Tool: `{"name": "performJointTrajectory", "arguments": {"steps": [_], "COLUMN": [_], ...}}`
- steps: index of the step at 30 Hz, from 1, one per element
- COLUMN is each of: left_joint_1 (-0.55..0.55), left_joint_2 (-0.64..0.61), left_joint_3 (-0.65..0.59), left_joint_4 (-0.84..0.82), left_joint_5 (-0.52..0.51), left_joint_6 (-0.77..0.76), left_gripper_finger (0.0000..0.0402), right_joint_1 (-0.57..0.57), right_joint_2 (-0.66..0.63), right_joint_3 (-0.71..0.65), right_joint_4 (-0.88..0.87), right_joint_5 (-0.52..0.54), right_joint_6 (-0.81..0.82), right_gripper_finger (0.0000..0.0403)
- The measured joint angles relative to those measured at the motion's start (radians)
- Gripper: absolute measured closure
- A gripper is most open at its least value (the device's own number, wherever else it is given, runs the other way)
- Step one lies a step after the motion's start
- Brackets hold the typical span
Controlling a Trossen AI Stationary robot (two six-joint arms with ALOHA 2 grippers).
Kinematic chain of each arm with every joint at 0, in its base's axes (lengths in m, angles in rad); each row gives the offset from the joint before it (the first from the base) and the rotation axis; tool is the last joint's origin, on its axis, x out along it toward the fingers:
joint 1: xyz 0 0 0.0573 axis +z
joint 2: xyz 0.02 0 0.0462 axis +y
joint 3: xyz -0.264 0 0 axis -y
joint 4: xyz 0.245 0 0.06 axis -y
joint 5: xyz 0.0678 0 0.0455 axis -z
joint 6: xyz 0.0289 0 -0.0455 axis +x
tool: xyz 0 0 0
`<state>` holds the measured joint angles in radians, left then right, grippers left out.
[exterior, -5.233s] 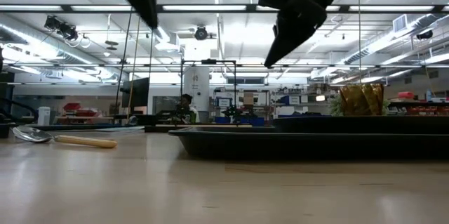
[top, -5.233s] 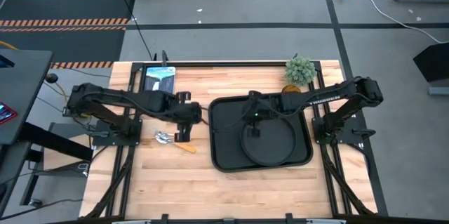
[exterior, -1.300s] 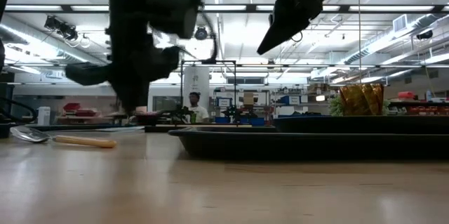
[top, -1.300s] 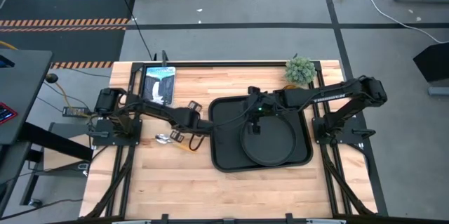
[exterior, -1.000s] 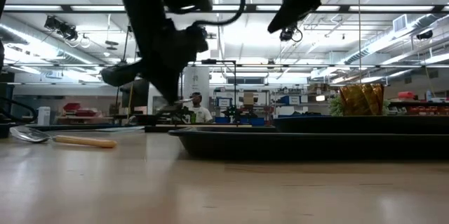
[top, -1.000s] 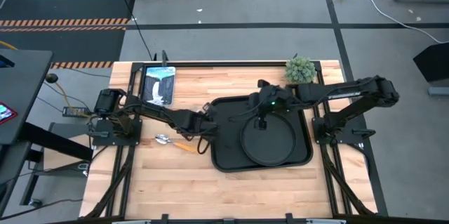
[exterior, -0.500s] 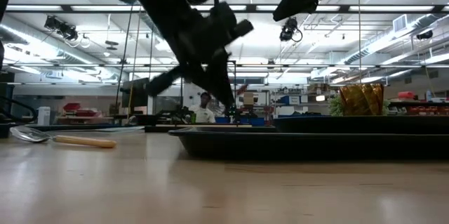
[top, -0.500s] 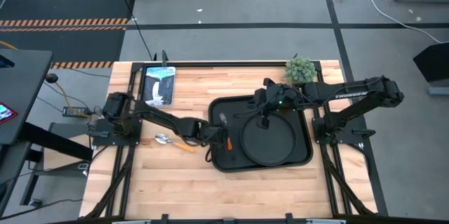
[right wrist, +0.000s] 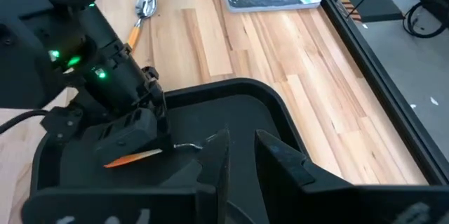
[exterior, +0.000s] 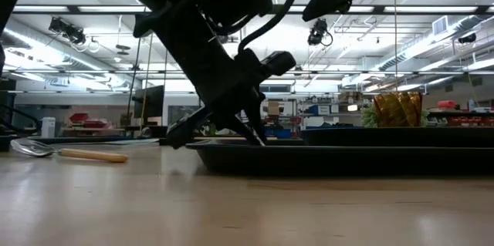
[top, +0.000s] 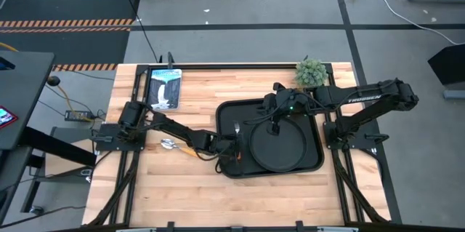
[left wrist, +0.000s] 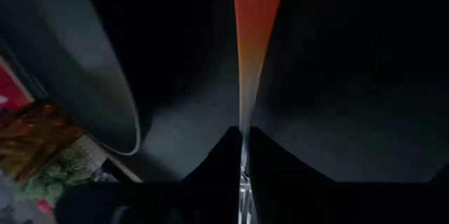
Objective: Pick and place plate/cup/fork/spoon on tray
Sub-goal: Put the orange fork on the black tray to the left of the black plate
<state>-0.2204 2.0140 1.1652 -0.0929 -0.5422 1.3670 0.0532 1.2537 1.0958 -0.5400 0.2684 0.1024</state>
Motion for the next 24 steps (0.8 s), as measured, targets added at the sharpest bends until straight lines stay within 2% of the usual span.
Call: {"name": "performJointTrajectory", "arguments": {"steps": [8,15,21,24], "left_joint_1": [-0.015,-0.014,-0.014,-0.013], "left_joint_2": [0.000,-0.001,-0.001,-0.001], "left_joint_3": [0.001,0.001,0.001,0.001], "left_joint_4": [0.125,0.131,0.124,0.123], "left_joint_5": [0.027,0.119,0.124,0.116], "left_joint_6": [-0.013,-0.040,-0.073,-0.103], "left_gripper_finger": [0.0383,0.0383,0.0381,0.0364], "right_joint_1": [0.000,0.000,0.000,0.000], "right_joint_2": [0.000,0.000,0.000,0.000], "right_joint_3": [0.000,0.000,0.000,0.000], "right_joint_4": [0.000,0.001,0.001,0.001], "right_joint_5": [0.000,0.000,0.000,0.000], "right_joint_6": [0.000,0.000,0.000,0.000], "right_gripper_finger": [0.0328,0.0328,0.0328,0.0328]}}
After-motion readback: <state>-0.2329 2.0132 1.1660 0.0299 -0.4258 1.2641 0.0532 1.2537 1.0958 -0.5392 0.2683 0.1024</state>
